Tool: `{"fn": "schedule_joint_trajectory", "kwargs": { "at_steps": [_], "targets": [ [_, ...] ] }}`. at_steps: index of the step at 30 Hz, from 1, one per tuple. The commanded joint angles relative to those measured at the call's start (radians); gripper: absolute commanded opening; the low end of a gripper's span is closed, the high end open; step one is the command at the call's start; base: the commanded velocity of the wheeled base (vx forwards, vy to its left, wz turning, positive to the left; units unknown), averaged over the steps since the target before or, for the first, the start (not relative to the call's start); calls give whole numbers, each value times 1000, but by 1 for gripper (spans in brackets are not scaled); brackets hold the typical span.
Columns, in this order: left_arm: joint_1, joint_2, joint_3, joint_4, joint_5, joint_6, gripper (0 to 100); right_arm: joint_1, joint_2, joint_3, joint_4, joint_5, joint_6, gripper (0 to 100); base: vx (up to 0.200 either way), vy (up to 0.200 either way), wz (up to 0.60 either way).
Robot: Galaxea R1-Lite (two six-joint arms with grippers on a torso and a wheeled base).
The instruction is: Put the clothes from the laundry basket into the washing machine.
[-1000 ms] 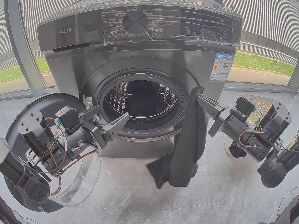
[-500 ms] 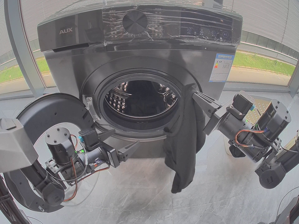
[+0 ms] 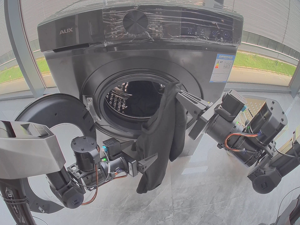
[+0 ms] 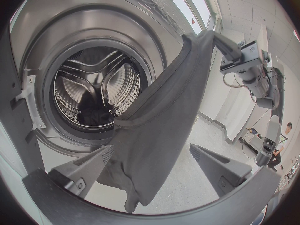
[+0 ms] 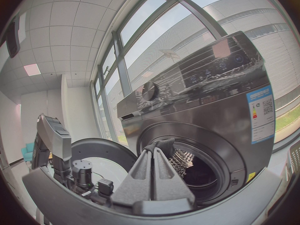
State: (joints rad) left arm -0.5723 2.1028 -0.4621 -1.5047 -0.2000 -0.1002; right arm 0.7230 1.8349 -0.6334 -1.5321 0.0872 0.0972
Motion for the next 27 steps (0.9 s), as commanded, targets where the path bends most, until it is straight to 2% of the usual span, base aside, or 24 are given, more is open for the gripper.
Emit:
{"fn": "schedule_joint_trajectory", "kwargs": {
  "at_steps": [1, 8, 27],
  "targets": [
    [-4, 75, -39, 1, 1, 5, 100, 26, 30, -19, -2, -1, 2, 0, 0, 0, 0],
    [5, 161, -109, 1, 11, 50, 100, 56, 40, -28, -2, -3, 2, 0, 0, 0, 0],
    [3, 298, -294, 9, 7, 50, 100, 82, 26, -6, -5, -4, 6, 0, 0, 0, 0]
  ]
}}
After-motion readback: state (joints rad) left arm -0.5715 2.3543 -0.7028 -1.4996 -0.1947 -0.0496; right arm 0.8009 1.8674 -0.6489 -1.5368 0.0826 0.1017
